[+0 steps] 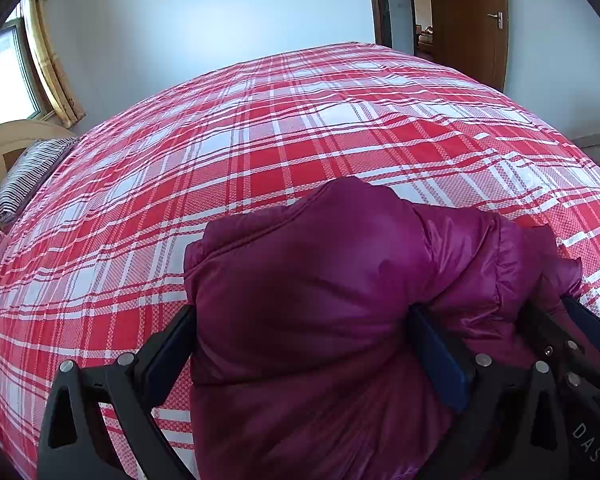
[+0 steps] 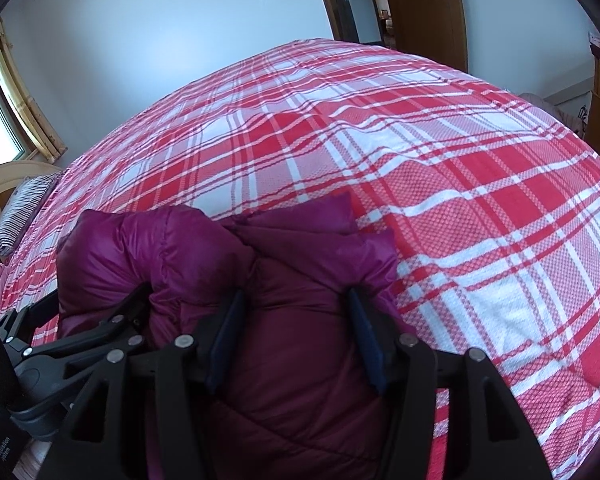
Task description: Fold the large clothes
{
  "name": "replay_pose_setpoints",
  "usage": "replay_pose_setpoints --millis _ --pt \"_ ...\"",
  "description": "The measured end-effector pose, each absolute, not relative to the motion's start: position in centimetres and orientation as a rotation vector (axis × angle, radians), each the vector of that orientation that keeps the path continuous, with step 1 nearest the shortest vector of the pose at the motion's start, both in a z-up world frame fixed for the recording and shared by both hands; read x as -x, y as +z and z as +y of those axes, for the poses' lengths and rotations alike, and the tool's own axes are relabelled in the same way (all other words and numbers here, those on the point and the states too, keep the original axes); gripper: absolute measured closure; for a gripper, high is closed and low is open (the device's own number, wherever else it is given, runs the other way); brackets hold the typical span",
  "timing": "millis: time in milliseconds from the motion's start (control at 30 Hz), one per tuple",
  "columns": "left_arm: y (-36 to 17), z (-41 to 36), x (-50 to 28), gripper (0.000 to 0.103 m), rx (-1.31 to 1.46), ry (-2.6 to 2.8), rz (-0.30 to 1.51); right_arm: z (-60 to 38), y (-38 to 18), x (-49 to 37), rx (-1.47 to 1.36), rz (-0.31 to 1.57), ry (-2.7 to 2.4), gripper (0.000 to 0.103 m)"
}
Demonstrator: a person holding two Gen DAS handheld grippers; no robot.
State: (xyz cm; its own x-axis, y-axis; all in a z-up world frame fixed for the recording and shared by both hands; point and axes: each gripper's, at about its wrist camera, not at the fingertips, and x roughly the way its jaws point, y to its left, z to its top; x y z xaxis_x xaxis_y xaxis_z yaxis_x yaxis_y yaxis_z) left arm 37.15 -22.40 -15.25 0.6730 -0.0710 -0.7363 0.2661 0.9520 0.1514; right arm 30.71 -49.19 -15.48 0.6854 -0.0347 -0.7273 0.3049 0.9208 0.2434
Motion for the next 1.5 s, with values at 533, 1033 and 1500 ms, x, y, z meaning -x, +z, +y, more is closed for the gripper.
replay_pose_setpoints --millis 533,1033,1500 --pt "-15.4 -22.26 -37.27 0.001 -0.254 -0.194 0.817 -49.19 -15.58 -31.01 -0.359 0.808 -0.194 0.045" --pt "-15.4 -22.29 -37.29 0.001 -0.255 -0.196 0.816 -49.19 -15.6 -31.05 -0.359 0.813 -0.192 0.045" --pt "-14.79 -22.08 -37.0 0.001 -0.262 -0.208 0.82 -49.28 -15.68 -31.13 -0.361 0.814 -0.184 0.044"
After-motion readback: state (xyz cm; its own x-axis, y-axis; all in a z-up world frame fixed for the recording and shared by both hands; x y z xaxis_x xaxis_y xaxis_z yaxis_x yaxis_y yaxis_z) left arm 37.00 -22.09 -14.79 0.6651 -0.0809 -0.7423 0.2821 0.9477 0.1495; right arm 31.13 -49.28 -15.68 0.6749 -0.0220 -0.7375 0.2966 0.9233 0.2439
